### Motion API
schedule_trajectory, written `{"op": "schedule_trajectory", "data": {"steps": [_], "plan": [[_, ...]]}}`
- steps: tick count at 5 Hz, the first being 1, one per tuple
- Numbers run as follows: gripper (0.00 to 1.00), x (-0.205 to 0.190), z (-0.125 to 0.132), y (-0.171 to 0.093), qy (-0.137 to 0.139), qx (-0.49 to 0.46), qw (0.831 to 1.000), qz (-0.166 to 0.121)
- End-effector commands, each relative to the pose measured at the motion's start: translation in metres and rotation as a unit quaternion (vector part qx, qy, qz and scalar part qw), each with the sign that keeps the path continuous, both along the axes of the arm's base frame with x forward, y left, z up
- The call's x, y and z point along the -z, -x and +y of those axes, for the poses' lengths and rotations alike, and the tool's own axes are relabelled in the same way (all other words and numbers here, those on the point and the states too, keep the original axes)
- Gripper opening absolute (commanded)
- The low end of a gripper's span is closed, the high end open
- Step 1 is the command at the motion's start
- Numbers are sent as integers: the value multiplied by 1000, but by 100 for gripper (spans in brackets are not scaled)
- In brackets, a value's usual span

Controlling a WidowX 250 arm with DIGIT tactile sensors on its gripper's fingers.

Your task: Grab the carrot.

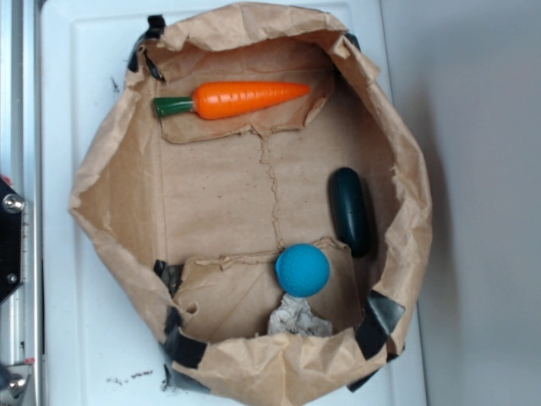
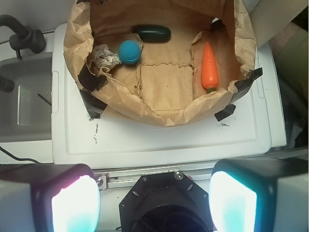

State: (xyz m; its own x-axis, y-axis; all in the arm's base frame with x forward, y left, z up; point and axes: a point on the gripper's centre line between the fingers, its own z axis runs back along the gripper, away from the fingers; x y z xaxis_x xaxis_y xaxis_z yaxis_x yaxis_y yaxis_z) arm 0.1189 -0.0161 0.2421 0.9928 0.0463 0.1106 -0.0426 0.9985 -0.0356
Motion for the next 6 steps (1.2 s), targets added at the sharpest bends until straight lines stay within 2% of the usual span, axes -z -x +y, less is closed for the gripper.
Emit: {"op": "schedule_trajectory", "data": {"steps": [1, 2, 3, 4, 5, 6], "plan": [[100, 0, 0, 0, 0, 0, 1000, 0], [100, 0, -2, -23, 11, -19, 999, -39], [100, 2, -8, -53, 9, -36, 999, -37], [100, 14, 1, -82, 15, -21, 999, -32], [100, 35, 17, -112, 15, 14, 1000, -20], [100, 55, 38, -124, 29, 72, 997, -22]]}}
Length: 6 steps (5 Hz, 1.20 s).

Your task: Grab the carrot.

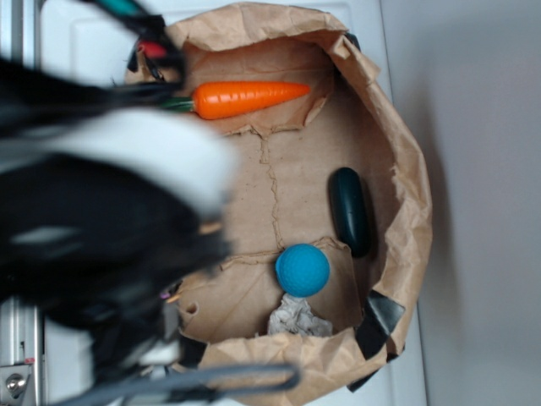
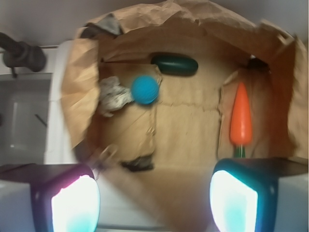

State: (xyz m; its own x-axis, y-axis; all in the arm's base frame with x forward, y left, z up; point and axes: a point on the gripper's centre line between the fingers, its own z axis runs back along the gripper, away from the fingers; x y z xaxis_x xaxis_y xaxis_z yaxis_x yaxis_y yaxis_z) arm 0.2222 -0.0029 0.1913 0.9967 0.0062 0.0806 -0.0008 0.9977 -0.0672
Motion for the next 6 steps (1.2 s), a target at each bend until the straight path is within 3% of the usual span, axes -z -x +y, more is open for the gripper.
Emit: {"op": "schedule_trajectory", "data": {"steps": [1, 4, 6], "plan": [[100, 15, 46, -22, 19, 67, 997, -31], [100, 15, 46, -22, 19, 67, 997, -31], [100, 56, 45, -25, -15, 70, 997, -35]]}}
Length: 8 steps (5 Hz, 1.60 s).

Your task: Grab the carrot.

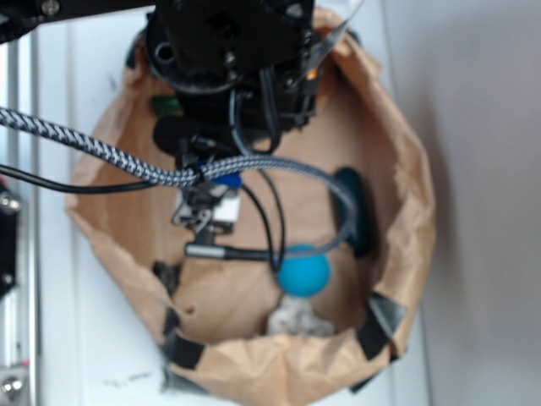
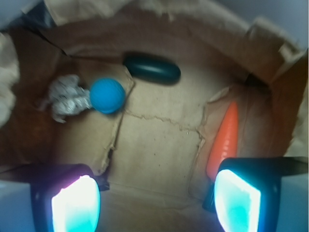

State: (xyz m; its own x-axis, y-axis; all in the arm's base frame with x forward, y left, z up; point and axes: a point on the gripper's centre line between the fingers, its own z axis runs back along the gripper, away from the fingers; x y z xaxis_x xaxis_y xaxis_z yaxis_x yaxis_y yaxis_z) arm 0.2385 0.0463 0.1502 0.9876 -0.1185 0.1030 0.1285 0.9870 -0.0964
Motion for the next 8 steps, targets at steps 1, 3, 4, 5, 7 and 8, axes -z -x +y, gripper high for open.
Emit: {"op": "schedule_trajectory", "data": {"steps": [1, 3, 4, 5, 7, 8], "plan": [[100, 35, -5, -10, -51, 1, 998, -35], [100, 60, 16, -23, -62, -37, 997, -31], [100, 71, 24, -28, -88, -53, 994, -23], [100, 69, 35, -27, -105, -76, 991, -20], [100, 80, 53, -32, -148, -106, 983, -16], [100, 94, 56, -38, -139, -103, 985, -12]]}}
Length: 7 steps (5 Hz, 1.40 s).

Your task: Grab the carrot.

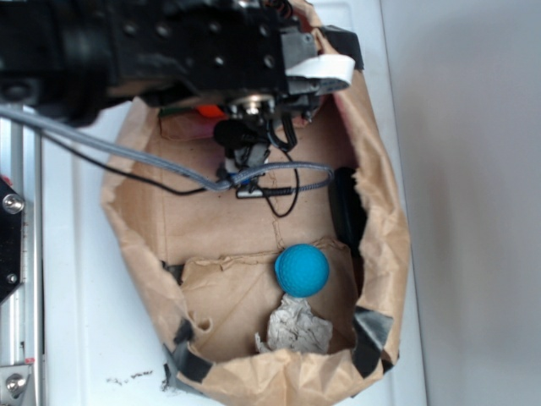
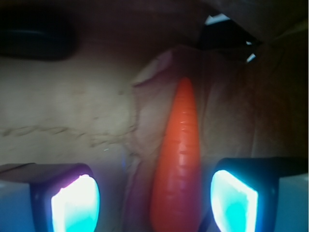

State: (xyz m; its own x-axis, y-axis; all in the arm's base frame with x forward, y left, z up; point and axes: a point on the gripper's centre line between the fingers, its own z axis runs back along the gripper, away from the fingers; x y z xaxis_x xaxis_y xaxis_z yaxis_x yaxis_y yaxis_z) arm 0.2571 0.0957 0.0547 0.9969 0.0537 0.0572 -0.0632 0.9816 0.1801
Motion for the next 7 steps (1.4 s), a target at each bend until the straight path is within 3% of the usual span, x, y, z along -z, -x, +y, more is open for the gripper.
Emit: {"op": "schedule_trajectory", "data": {"steps": [1, 2, 3, 6, 7], "plan": [[100, 17, 0, -24, 25, 23, 999, -22], [100, 26, -7, -24, 39, 46, 998, -20], [0, 20, -8, -23, 51, 41, 997, -31], [0, -4, -9, -18, 54, 36, 996, -63], [0, -47, -19, -8, 94, 38, 992, -75]]}}
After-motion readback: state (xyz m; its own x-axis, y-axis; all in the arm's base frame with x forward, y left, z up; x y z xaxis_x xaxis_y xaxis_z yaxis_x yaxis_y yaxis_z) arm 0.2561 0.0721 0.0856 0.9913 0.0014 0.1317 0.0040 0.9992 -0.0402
